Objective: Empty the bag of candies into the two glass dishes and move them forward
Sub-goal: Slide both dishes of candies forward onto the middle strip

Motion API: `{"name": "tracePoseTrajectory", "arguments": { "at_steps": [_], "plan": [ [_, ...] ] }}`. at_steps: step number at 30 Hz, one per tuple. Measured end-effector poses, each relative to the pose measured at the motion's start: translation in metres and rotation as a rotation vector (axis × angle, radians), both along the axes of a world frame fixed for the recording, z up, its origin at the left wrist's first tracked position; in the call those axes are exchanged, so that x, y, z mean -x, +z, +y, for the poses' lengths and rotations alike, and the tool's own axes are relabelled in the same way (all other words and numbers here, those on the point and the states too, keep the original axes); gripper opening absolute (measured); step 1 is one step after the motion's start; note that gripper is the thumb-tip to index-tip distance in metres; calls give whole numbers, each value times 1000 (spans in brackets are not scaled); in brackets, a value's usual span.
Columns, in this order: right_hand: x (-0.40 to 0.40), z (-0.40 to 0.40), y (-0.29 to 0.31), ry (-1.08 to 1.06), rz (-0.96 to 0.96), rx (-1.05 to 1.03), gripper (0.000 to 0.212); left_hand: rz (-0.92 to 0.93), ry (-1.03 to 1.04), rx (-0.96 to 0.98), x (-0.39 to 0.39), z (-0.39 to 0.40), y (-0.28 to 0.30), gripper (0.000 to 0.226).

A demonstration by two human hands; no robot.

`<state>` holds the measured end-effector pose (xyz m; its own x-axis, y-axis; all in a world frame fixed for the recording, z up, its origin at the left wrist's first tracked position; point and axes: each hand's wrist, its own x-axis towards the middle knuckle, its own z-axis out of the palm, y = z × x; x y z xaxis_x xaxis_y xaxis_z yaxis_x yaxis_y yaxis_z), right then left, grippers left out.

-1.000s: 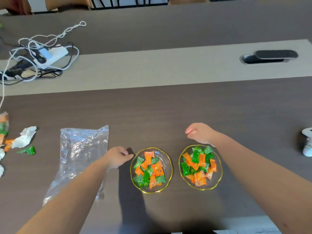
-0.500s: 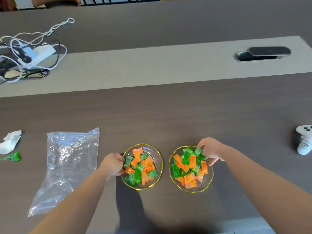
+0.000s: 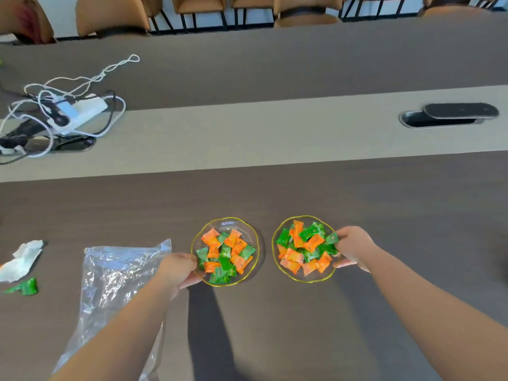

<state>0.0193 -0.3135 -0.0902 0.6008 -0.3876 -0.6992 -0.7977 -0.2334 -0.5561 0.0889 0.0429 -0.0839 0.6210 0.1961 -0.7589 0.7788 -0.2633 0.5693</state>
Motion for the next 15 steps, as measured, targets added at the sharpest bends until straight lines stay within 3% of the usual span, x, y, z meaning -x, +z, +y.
{"name": "tracePoseTrajectory", "arguments": {
  "at_steps": [15],
  "plan": [
    [-145, -37, -2, -457, -224, -58, 24, -121, 276, 183, -161, -63, 12, 26]
  ]
}}
